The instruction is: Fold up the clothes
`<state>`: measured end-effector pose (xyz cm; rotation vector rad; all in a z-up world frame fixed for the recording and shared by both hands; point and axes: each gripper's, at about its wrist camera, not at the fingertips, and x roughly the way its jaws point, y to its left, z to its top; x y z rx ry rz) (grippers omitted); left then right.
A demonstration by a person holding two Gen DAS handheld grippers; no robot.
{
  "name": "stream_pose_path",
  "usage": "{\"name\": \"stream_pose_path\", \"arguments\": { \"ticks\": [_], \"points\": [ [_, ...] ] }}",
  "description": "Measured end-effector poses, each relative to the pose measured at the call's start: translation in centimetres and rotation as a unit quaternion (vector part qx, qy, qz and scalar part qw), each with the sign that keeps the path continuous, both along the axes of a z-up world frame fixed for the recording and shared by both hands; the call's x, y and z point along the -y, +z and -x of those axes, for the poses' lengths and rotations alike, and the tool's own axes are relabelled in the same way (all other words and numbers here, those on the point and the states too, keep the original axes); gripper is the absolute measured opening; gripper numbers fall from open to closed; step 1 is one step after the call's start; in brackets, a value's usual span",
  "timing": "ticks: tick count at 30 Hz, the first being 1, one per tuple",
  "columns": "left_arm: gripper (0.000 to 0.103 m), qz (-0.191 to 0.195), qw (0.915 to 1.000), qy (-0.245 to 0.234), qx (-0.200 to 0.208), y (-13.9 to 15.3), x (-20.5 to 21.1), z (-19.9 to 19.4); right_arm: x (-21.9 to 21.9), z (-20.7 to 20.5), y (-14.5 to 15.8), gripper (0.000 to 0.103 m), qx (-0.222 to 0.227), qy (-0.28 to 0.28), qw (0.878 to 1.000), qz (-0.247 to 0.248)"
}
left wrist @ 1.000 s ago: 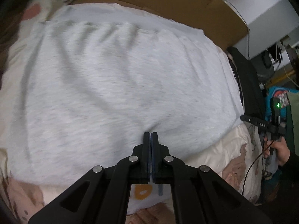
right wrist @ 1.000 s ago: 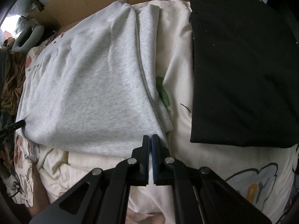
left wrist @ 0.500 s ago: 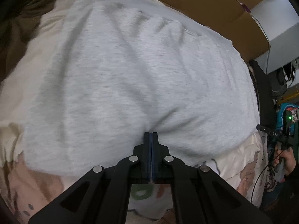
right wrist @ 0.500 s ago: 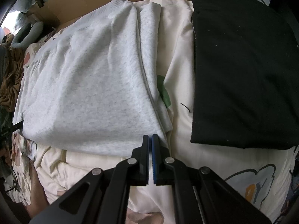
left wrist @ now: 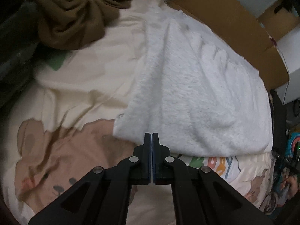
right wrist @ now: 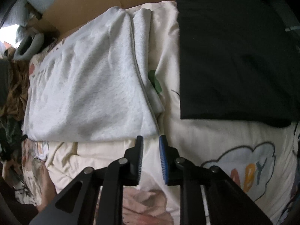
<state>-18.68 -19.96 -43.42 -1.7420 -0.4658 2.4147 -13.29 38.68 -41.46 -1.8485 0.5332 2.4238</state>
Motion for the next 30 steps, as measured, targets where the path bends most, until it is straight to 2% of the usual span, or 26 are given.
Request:
{"name": "stream_pose_path", "arguments": {
  "ticks": [3, 5, 7, 8, 9, 10, 11, 14, 20, 25, 28, 29, 30],
  "points": [
    [0.000, 0.005, 0.9998, 0.017, 0.002, -0.1, 0.8, -0.3, -0.2, -0.5, -0.1, 0.026, -0.004, -0.015, 1.000, 0.020],
    [0.001, -0.008, 0.9993, 0.037, 0.004, -0.2, 1.8, -0.5, -0.5, -0.3, -0.3, 0.032, -0.004, -0.016, 0.999, 0.031],
    [0.009, -0.027, 0.9981, 0.056, 0.003, -0.4, 2.2, -0.6, -0.9, 0.1, -0.3, 0.036, -0.010, -0.020, 0.999, 0.041],
    [0.029, -0.036, 0.9975, 0.062, -0.002, -0.4, 2.3, -0.6, -1.2, 0.4, -0.3, 0.038, -0.014, -0.025, 0.998, 0.050],
    [0.055, -0.045, 0.9967, 0.066, -0.008, -0.3, 2.4, -0.7, -1.5, 0.7, -0.4, 0.040, -0.016, -0.031, 0.998, 0.061],
    [0.064, -0.054, 0.9959, 0.071, -0.015, -0.2, 2.5, -0.7, -1.8, 1.0, -0.6, 0.040, -0.017, -0.038, 0.996, 0.073],
    [0.069, -0.063, 0.9949, 0.076, -0.021, 0.0, 2.6, -0.8, -2.6, 1.1, -0.9, 0.041, -0.016, -0.046, 0.995, 0.086],
    [0.069, -0.093, 0.9909, 0.095, -0.020, -0.6, 3.0, -0.7, -6.4, 0.2, -2.7, 0.043, -0.017, -0.068, 0.990, 0.120],
    [0.069, -0.138, 0.9813, 0.134, -0.003, -2.0, 3.8, -0.9, -9.1, 0.7, -4.6, 0.043, -0.015, -0.105, 0.980, 0.167],
    [0.069, -0.186, 0.9676, 0.171, 0.006, -3.3, 4.1, -1.5, -8.9, -0.4, -6.4, 0.043, -0.007, -0.149, 0.964, 0.222],
    [0.069, -0.201, 0.9623, 0.183, 0.004, -3.6, 4.2, -1.7, -9.0, 0.1, -6.5, 0.043, -0.008, -0.157, 0.959, 0.236],
    [0.069, -0.205, 0.9611, 0.186, 0.004, -3.7, 4.2, -1.7, -8.9, 0.6, -6.4, 0.041, -0.010, -0.157, 0.959, 0.237],
    [0.069, -0.208, 0.9599, 0.188, 0.004, -3.7, 4.2, -1.6, -8.9, 0.6, -6.2, 0.030, -0.013, -0.156, 0.959, 0.237]
  ]
}}
